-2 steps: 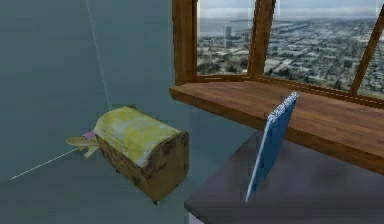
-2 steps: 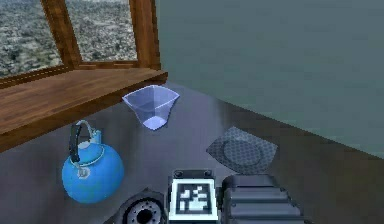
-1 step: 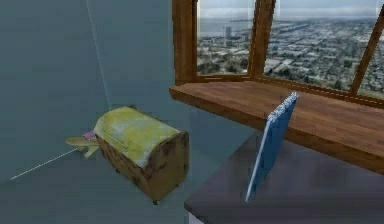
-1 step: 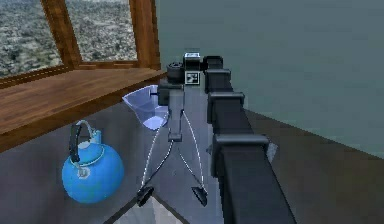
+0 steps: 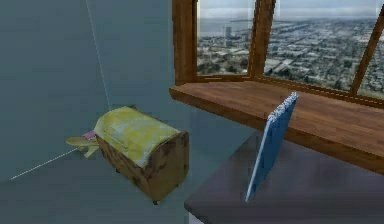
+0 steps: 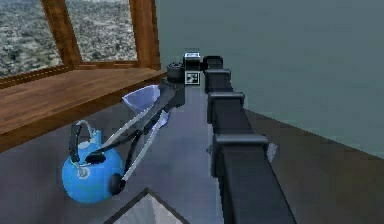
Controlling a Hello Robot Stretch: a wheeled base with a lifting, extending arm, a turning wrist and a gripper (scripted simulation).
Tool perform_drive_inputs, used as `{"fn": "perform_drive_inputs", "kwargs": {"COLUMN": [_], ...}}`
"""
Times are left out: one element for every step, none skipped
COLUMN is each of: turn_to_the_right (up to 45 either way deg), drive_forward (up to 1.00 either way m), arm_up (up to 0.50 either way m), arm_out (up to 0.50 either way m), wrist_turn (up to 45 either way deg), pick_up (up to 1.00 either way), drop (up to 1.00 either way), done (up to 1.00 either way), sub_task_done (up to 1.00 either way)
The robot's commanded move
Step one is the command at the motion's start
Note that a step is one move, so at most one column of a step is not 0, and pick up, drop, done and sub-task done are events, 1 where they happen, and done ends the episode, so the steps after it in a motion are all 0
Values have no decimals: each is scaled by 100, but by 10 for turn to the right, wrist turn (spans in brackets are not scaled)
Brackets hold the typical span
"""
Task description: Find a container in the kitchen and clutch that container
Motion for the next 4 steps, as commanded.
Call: {"fn": "perform_drive_inputs", "kwargs": {"turn_to_the_right": [0, 0, 0, 0], "drive_forward": [0, 0, 0, 0], "arm_up": [0, 0, 0, 0], "arm_out": [0, 0, 0, 0], "wrist_turn": [450, 450, 120, 0], "pick_up": [0, 0, 0, 100], "drop": [0, 0, 0, 0], "done": [0, 0, 0, 0], "sub_task_done": [0, 0, 0, 0]}}
